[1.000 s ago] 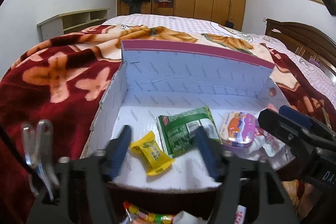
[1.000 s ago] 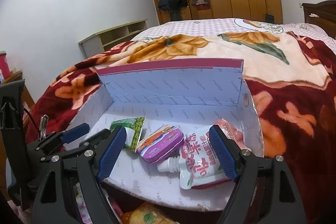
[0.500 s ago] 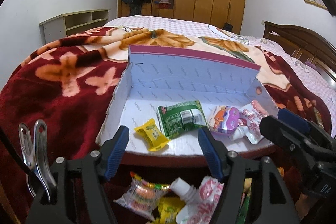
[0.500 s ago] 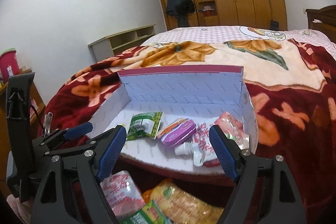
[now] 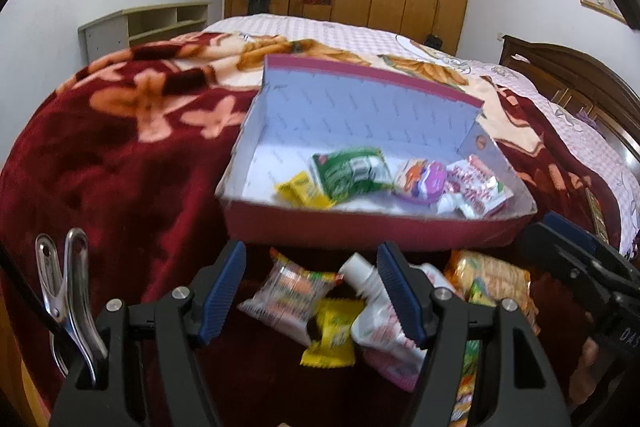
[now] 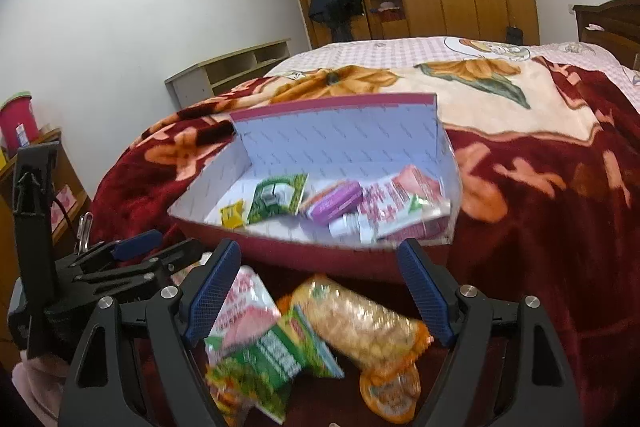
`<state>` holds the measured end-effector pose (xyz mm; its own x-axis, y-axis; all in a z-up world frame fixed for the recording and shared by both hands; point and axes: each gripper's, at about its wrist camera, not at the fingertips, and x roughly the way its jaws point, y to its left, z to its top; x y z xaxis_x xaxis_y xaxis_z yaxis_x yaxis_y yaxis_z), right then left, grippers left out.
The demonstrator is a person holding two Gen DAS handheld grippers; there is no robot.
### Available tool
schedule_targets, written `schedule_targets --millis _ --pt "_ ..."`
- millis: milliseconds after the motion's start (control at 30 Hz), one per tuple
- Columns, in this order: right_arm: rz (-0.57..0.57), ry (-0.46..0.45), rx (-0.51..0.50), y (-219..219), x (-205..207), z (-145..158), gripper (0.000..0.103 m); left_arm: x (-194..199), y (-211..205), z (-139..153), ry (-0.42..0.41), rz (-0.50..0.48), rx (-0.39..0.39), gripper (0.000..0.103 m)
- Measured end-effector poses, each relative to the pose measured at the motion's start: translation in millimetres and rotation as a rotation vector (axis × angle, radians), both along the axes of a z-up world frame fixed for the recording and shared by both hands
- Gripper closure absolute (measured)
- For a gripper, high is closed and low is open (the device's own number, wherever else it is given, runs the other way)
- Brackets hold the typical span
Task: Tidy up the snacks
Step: 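Withdraw both tools from the box back toward the snack pile, then grasp the clear candy packet with the left tool while the right tool grasps the orange jelly cup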
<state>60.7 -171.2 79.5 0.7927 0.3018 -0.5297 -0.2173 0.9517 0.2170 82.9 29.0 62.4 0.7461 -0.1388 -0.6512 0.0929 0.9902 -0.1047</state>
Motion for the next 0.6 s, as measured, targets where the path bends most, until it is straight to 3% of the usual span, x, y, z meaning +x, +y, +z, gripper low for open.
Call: schedule_targets --millis 333,600 --pt "-0.019 0.028 0.004 -14.1 -21.7 -11.1 0.020 -10.0 12.4 -26.4 0.075 0.012 0.039 0.031" --pt "-0.024 0.059 -0.005 -17.3 -22.1 -19.9 0.020 -7.6 13.3 -32.0 0.080 0.016 0.051 0.031"
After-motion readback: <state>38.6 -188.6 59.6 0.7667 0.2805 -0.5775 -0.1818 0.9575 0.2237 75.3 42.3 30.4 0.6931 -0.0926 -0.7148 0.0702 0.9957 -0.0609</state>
